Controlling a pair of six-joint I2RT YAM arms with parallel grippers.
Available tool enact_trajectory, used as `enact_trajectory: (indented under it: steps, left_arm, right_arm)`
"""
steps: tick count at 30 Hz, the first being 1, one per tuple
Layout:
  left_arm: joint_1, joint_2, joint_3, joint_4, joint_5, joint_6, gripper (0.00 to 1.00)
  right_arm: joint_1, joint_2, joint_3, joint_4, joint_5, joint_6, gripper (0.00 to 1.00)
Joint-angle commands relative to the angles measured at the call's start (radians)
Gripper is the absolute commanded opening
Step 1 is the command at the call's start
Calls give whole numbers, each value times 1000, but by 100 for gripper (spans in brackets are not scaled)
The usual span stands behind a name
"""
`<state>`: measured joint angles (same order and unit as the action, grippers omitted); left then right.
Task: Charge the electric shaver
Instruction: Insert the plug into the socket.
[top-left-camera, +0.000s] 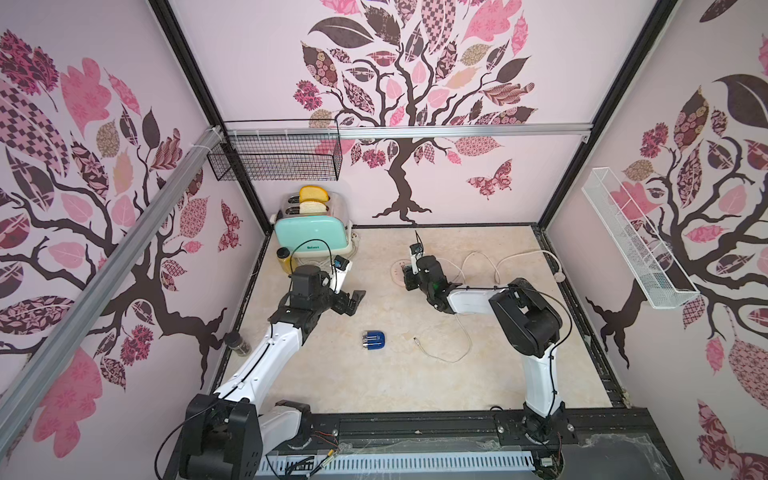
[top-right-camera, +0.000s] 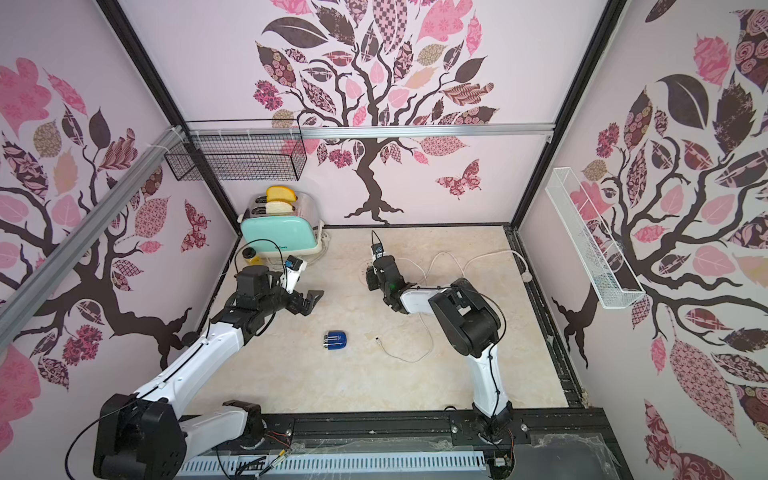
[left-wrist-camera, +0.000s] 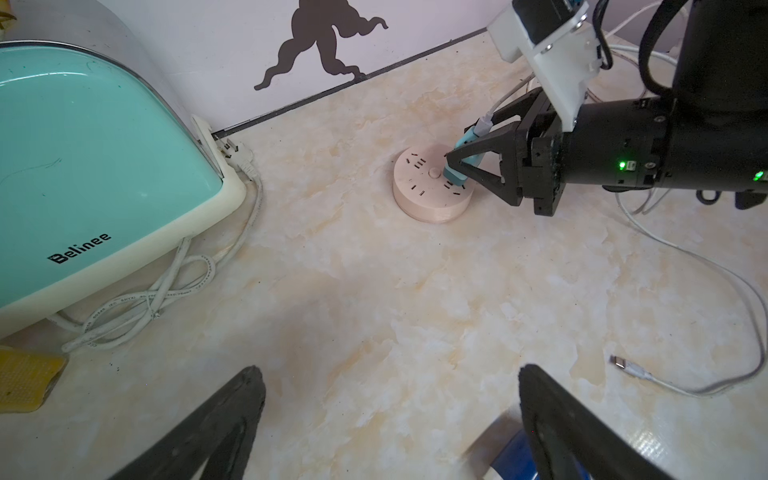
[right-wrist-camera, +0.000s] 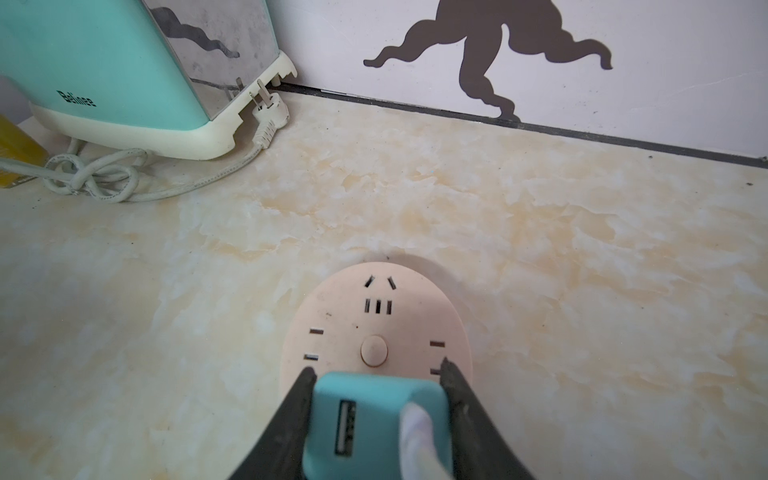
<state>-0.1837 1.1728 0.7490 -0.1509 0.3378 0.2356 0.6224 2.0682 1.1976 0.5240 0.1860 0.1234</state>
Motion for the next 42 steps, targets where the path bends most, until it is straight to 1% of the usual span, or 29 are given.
enact_trajectory:
  steps: [1,5,13,17,21,25,30,36,38,40,42]
  left_arm:
    - [4,5,12,16,10,-5,98]
    - [3,6,11,13,10,-4,98]
    - [4,10,13,12,10,-2,98]
    - [4,11,12,13,10,-2,98]
    - [4,12,17,11,10,-2,98]
    - [4,17,18,7,9,-3,98]
    - [4,24,22,7,14,-1,98]
    - [4,29,26,4,13,2,98]
    - [5,28,26,5,10,3,98]
    - [4,30,27,3,9,5,98]
    - [4,30,30,-1,6,8,98]
  right_arm:
    - [4,-16,-14,13,-34,-14,0]
    - [3,-6,2,23,-63,-22,0]
    - [3,6,4,5,-54,-36,0]
    - [3,12,3,28,-51,-49,0]
    - [-1,34,47,-20,-35,-52,0]
    - [-3,30,47,-38,-14,-42,0]
    - [-4,26,47,-54,-25,-39,0]
    - [-4,-3,28,-121,-31,10,0]
    - [-3,-24,-5,-117,-32,24,0]
    - [-3,-31,-17,-154,-31,55,0]
    - [-3,-34,-46,-179,-57,93,0]
